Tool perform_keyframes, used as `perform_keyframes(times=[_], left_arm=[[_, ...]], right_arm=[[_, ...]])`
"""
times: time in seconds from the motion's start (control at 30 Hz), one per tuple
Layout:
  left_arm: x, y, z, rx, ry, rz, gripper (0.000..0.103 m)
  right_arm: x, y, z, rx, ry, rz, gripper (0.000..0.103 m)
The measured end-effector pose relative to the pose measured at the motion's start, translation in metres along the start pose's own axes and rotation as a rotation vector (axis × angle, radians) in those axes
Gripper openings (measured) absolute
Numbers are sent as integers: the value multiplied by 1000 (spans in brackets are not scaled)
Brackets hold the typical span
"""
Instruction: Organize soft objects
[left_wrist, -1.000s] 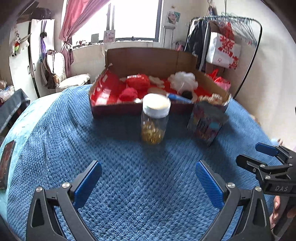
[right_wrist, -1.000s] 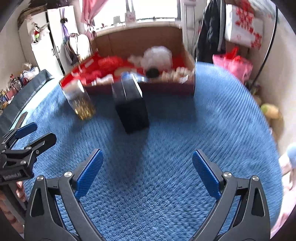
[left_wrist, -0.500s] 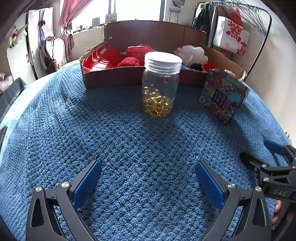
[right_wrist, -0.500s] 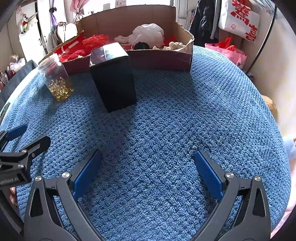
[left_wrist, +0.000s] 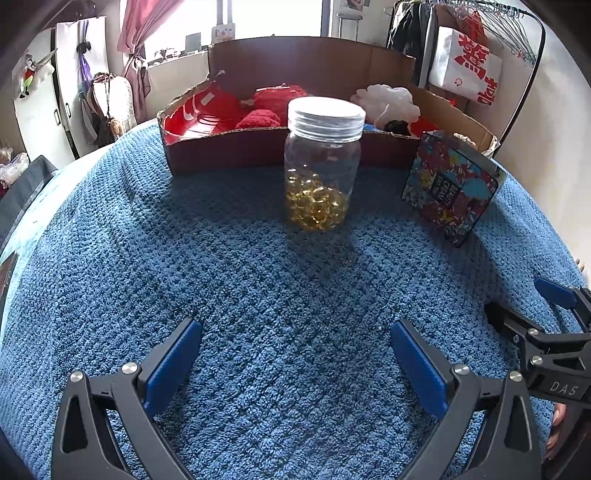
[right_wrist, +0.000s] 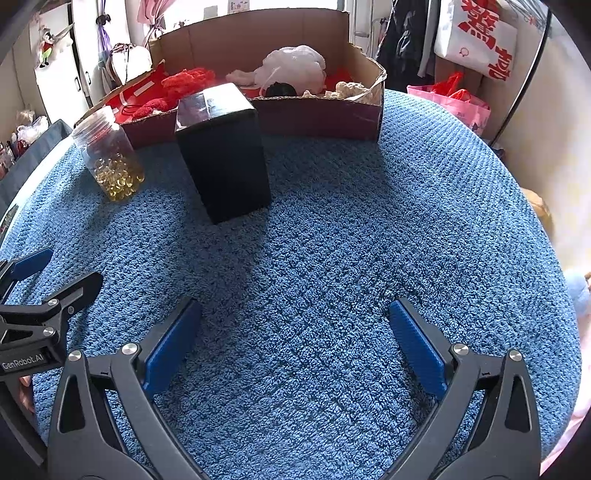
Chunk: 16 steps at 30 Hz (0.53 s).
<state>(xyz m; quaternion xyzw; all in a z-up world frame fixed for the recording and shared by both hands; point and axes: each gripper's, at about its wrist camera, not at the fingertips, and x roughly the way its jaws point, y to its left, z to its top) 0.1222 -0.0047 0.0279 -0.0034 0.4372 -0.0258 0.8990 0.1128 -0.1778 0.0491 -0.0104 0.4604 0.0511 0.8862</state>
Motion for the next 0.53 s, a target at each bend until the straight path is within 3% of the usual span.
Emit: perform_keyframes(times=[0.53], left_arm=[[-3, 4, -2, -11, -7, -18, 103]], right_arm=[[-2, -4, -1, 20, -5, 25, 103]])
